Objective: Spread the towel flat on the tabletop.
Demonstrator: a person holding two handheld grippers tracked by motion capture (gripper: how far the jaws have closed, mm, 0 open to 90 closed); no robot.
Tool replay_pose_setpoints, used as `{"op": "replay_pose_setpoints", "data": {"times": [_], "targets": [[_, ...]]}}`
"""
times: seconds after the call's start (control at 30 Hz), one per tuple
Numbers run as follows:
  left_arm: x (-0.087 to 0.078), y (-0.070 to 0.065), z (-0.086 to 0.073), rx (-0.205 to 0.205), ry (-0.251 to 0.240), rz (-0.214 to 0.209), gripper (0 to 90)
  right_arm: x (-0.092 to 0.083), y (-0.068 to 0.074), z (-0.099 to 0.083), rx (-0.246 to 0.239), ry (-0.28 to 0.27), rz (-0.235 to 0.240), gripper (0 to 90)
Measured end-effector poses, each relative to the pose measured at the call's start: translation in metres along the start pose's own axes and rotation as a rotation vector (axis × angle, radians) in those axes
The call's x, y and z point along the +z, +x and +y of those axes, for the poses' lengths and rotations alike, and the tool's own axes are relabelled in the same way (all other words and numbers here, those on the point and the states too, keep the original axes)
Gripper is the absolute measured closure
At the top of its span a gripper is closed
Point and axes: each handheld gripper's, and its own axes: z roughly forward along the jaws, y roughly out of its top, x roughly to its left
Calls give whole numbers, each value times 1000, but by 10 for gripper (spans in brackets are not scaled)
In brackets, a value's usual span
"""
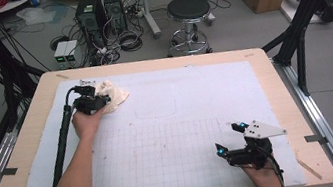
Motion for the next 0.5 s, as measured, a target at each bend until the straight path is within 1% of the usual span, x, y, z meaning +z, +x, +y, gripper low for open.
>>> {"op": "replay_pose_setpoints", "data": {"times": [0.03,0.1,0.13,0.33,0.4,0.43,0.5], "targets": [[-2,1,1,1,0,-4,755,0,0,0,-6,-2,1,101],[-6,2,3,7,-8,-5,769,1,1,0,-2,2,4,101],[-9,2,4,1,-15,-11,774,1,1,0,-6,1,4,100],[-25,1,10,7,-39,-51,779,4,3,2,-9,6,10,100],[-32,-3,12,20,-46,-60,779,5,4,3,-13,11,12,100],[-35,-5,13,21,-55,-73,779,5,3,3,-20,7,12,100],[-41,-10,15,25,-69,-96,779,5,4,3,-18,5,7,100]]}}
